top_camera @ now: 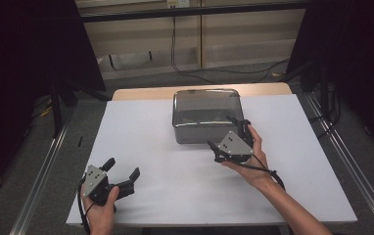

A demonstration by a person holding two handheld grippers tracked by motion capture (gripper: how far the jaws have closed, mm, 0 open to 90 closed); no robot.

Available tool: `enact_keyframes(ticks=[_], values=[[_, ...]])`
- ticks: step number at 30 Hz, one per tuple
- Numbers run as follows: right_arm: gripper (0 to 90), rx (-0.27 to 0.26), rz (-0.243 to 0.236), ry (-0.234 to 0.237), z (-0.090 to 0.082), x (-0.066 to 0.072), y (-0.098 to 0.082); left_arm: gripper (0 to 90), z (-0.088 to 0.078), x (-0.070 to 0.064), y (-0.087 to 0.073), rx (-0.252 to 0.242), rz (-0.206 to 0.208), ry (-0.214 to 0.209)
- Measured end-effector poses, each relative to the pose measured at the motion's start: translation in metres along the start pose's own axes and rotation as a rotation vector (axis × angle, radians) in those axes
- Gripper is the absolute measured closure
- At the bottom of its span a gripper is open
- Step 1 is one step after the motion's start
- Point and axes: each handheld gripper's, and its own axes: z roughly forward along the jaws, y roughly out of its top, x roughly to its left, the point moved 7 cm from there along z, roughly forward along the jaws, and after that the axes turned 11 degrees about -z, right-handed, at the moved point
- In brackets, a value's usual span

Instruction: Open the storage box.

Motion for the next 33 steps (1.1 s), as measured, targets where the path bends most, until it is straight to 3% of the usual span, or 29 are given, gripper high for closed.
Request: enact_keyframes(ticks=[8,12,13,14,15,19,21,22,23,27,29,33], values=[[14.6,0.029,-0.22,-0.063,0.01,0.002,0.003,3.8,0.0,-0.001,-0.001,0.007,0.002,-0.006],[17.5,0.052,-0.254,-0.057,0.015,0.008,0.001,3.7,0.0,-0.001,-0.001,0.006,0.003,-0.008],[20.1,0.069,-0.306,-0.06,0.018,0.012,-0.001,3.8,0.0,-0.001,-0.001,0.008,0.003,-0.009],[20.1,0.069,-0.306,-0.06,0.018,0.012,-0.001,3.8,0.0,-0.001,-0.001,0.008,0.003,-0.009],[24.5,0.083,-0.357,-0.059,0.02,0.014,-0.003,3.8,0.0,-0.001,-0.001,0.012,0.007,-0.007],[31.6,0.091,-0.476,-0.054,0.022,0.019,-0.001,3.8,0.0,-0.001,-0.002,0.015,0.006,-0.009],[35.2,0.109,-0.525,-0.057,0.024,0.02,0.0,3.8,0.0,-0.001,-0.002,0.014,0.005,-0.011],[35.2,0.109,-0.525,-0.057,0.024,0.02,0.0,3.8,0.0,-0.001,-0.002,0.014,0.005,-0.011],[38.0,0.126,-0.566,-0.062,0.026,0.02,0.001,3.7,0.0,-0.002,-0.001,0.014,0.004,-0.014],[43.8,0.148,-0.615,-0.068,0.029,0.023,0.0,3.8,0.0,-0.001,-0.002,0.014,0.005,-0.012],[47.8,0.176,-0.616,-0.043,0.031,0.028,-0.004,3.7,0.0,-0.001,-0.002,0.014,0.006,-0.012],[51.5,0.189,-0.639,-0.05,0.033,0.03,-0.005,3.7,0.0,-0.001,-0.002,0.015,0.007,-0.012]])
